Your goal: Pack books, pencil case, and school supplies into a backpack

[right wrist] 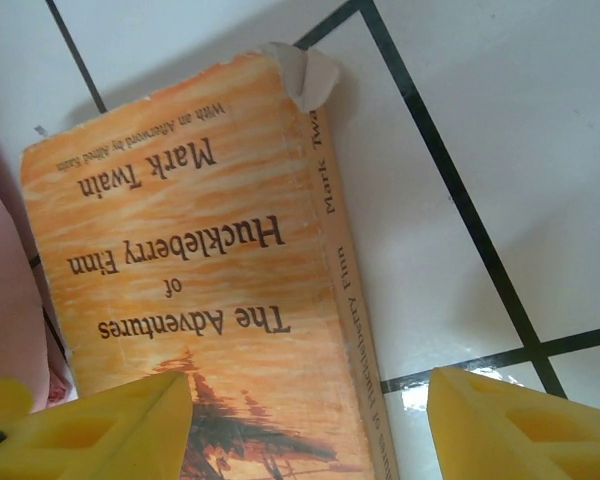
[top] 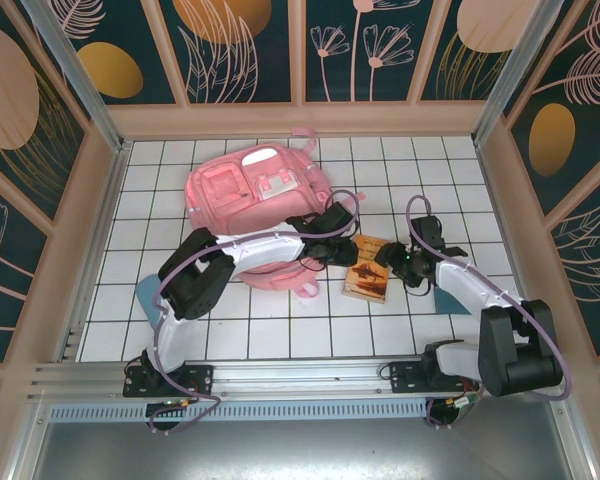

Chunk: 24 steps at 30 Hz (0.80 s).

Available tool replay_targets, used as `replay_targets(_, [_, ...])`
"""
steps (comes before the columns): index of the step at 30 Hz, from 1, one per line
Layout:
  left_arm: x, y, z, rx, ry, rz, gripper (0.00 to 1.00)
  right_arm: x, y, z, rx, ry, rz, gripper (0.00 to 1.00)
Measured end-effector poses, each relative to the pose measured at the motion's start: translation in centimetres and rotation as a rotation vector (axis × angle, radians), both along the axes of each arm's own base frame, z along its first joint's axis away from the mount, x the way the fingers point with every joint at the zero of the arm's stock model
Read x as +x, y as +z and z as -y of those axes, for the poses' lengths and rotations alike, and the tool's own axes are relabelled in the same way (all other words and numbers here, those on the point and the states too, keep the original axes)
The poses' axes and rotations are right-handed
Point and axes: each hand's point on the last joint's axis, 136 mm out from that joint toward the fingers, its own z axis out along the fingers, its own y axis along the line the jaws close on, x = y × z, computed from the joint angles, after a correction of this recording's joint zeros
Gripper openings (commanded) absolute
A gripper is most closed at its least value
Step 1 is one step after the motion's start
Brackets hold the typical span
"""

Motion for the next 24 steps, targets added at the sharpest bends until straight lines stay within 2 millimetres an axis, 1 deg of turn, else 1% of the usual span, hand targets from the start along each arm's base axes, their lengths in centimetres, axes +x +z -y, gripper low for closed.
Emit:
replay_targets(4, [0.0,-0.9,0.2,0.008,0.003,-0.016,0.25,-0.1,-0.7,-0.3,0.02,0.028,-0.019,0.6])
replay_targets(9, [0.1,-1.9,0.3,0.02,0.006,-0.03,0.2,-0.1,-1.3,-0.7,0.03,0.056,-0.029,0.57])
replay_targets(14, [0.0,-1.9,0.5,0.013,0.0,-0.035,0.17,-0.1,-1.7,-1.2,0.053,0.075,-0.042,0.56])
replay_targets(16, [-0.1,-2.0,0.6,0.009,-0.003,-0.039,0.16,0.0,-1.6,-1.5,0.07,0.086,-0.037,0.56])
replay_targets(22, [0.0,-2.0,0.6,0.01,-0.001,-0.036,0.08,-0.1,-1.4,-1.8,0.115,0.105,-0.032,0.55])
replay_targets(24, [0.1,-2.0,0.5,0.011,0.002,-0.036,0.07,-0.1,-1.1,-1.9,0.133,0.108,-0.024,0.55])
